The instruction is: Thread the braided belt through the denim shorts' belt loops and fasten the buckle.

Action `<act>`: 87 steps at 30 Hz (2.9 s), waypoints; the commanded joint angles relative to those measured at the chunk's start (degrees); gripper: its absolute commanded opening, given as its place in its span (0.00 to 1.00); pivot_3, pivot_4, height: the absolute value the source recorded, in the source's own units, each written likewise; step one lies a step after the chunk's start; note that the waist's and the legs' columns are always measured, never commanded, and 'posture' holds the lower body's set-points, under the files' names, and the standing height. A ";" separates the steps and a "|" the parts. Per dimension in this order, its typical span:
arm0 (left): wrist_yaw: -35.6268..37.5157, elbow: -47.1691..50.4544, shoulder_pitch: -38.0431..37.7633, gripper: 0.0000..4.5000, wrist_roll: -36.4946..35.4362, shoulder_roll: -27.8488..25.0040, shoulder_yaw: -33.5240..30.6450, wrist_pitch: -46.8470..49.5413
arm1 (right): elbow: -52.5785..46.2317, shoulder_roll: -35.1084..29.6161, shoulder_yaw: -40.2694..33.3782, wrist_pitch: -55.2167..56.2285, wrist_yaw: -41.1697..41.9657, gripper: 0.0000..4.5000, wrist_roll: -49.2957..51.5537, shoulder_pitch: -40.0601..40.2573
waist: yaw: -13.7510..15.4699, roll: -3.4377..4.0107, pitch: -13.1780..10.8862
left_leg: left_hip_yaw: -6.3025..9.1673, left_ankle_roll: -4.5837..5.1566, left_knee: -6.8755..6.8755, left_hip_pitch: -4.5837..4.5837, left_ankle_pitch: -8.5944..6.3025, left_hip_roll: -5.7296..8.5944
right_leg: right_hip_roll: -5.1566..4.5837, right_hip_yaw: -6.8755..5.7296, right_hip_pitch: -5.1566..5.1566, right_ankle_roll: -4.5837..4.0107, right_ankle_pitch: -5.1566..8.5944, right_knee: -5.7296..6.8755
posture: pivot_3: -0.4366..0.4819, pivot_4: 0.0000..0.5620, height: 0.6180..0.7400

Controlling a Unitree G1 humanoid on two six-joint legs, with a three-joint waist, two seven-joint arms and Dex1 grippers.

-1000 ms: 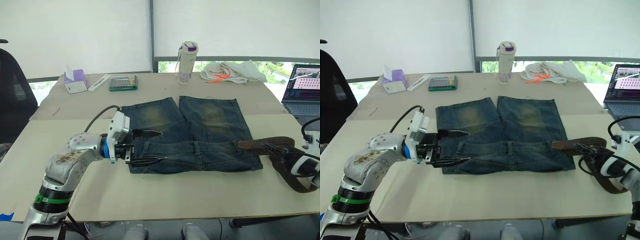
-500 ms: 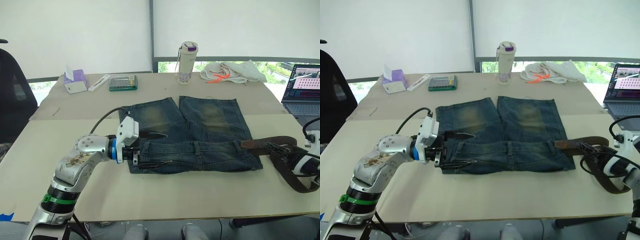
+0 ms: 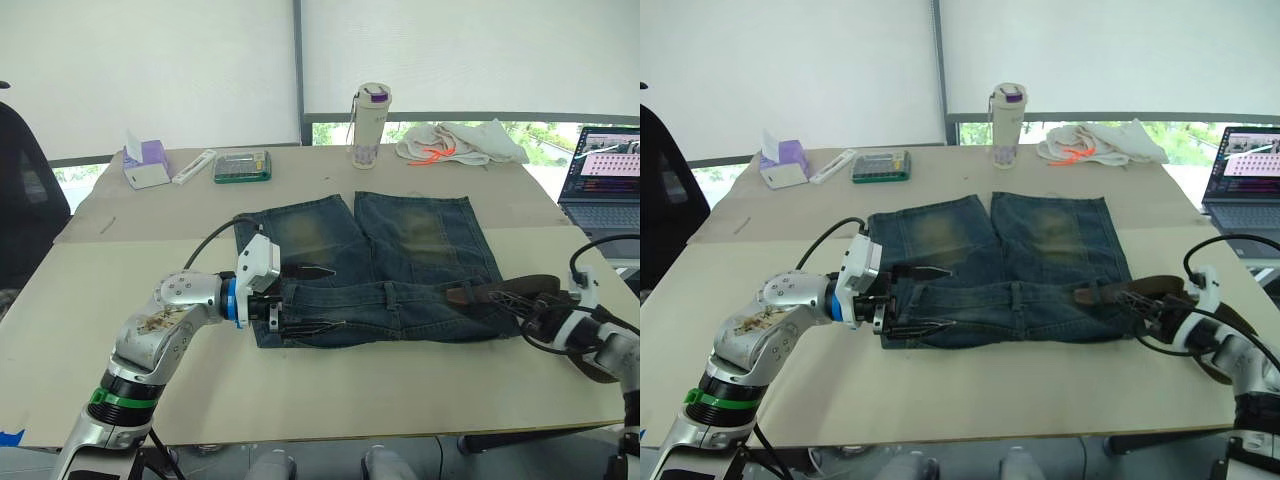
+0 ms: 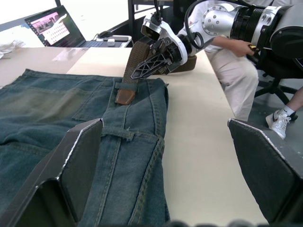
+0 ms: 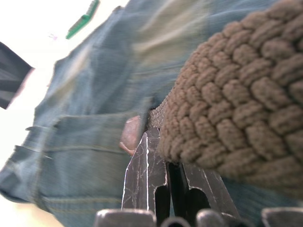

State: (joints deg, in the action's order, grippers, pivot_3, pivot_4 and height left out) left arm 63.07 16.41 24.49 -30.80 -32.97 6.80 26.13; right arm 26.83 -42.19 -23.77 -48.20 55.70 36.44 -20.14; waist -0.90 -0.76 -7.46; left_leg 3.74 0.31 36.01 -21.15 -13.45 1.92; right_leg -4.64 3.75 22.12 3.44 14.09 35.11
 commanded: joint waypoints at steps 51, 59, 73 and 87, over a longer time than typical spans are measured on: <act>-6.47 -35.27 20.46 0.99 -1.22 31.20 -1.74 8.40 | -14.46 11.74 -11.16 -10.08 -3.92 0.00 21.35 2.24 | -0.38 0.10 0.07 | 0.26 0.19 0.29 -0.12 -0.11 -0.03 | 0.22 0.07 0.06 0.02 -0.06 0.20 | 0.48 0.27 1.00; -12.70 -40.65 19.99 0.99 1.88 37.57 -0.51 8.94 | -15.57 12.33 -11.34 -9.07 -3.94 0.00 22.08 2.94 | -0.17 0.09 0.07 | 0.24 0.20 0.30 -0.11 -0.11 0.00 | 0.21 0.08 0.04 0.02 -0.05 0.19 | 0.48 0.27 1.00; -17.04 -46.97 22.41 0.82 -3.81 44.99 -5.41 11.32 | -17.12 11.70 -9.81 -7.61 -2.78 0.00 22.20 5.32 | 0.04 0.09 0.07 | 0.22 0.20 0.31 -0.13 -0.11 0.03 | 0.20 0.10 0.05 0.03 -0.05 0.17 | 0.48 0.27 1.00; -16.02 -46.41 22.75 0.69 -6.65 46.21 -4.24 12.98 | -18.63 10.68 -8.01 -7.75 -0.80 0.00 22.01 6.88 | -0.02 0.09 0.07 | 0.22 0.20 0.31 -0.12 -0.11 0.03 | 0.21 0.10 0.05 0.03 -0.05 0.16 | 0.48 0.27 1.00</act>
State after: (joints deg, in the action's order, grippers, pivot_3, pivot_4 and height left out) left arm 46.73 -31.57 44.49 -36.16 6.53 2.48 39.87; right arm 10.58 -30.62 -31.88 -56.61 53.51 56.89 -12.91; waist -0.92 -0.67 -7.39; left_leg 3.94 0.51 36.32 -21.27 -13.56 1.96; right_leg -4.44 3.86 22.17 3.48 14.04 35.28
